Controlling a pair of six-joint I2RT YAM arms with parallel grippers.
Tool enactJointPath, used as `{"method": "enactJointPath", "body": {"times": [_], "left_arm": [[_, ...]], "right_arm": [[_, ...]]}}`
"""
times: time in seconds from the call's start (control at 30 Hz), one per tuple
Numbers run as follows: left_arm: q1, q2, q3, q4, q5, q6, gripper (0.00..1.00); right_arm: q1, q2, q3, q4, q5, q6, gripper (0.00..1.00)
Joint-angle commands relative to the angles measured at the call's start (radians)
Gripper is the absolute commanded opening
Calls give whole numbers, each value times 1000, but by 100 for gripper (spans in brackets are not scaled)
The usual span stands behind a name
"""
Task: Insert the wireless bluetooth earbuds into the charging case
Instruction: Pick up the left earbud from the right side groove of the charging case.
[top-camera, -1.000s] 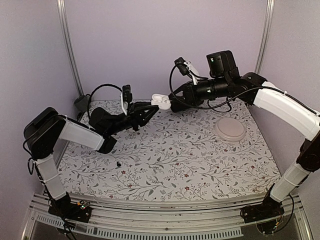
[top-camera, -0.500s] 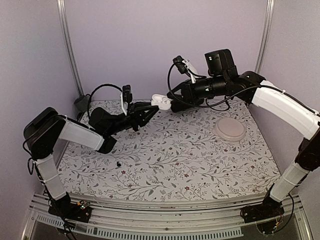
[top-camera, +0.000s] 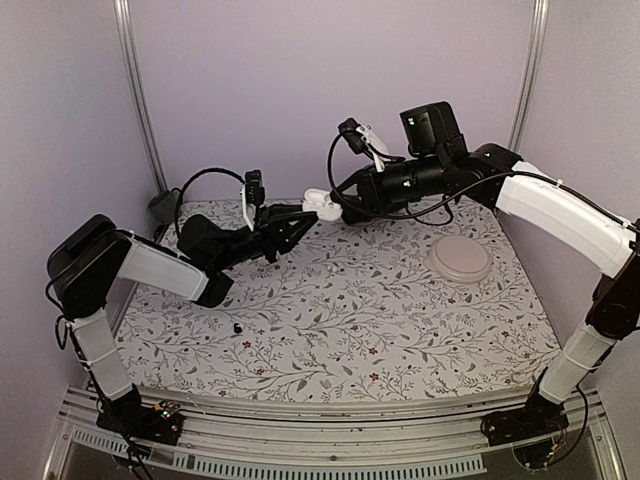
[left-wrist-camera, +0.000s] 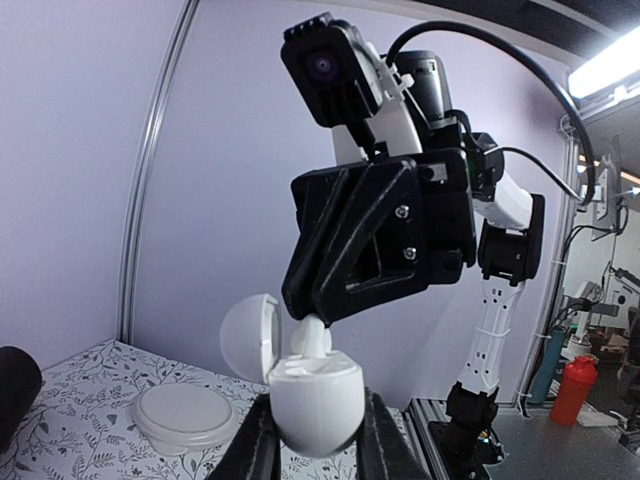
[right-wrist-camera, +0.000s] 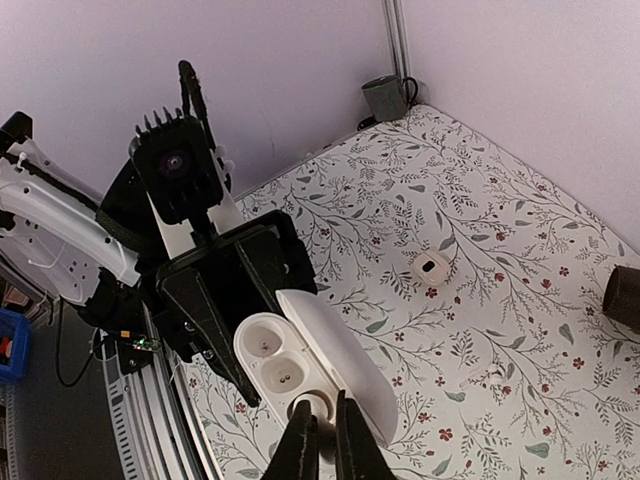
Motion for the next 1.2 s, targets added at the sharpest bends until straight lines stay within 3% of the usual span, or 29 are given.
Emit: {"method": "enactJointPath", "body": {"times": [0.0,0.93,1.17], "left_arm": [[9,-29,-4,254,-11,11,0],[11,-52,19,286,-51,20,0],[9,-42,24,263,-4,1,0]], "right_arm": [[13,8,12,-31,-1,-7,7],[26,-30,-77,-86,24,-18,4],[29,-28,-43,-89,-10,-25,9]]}}
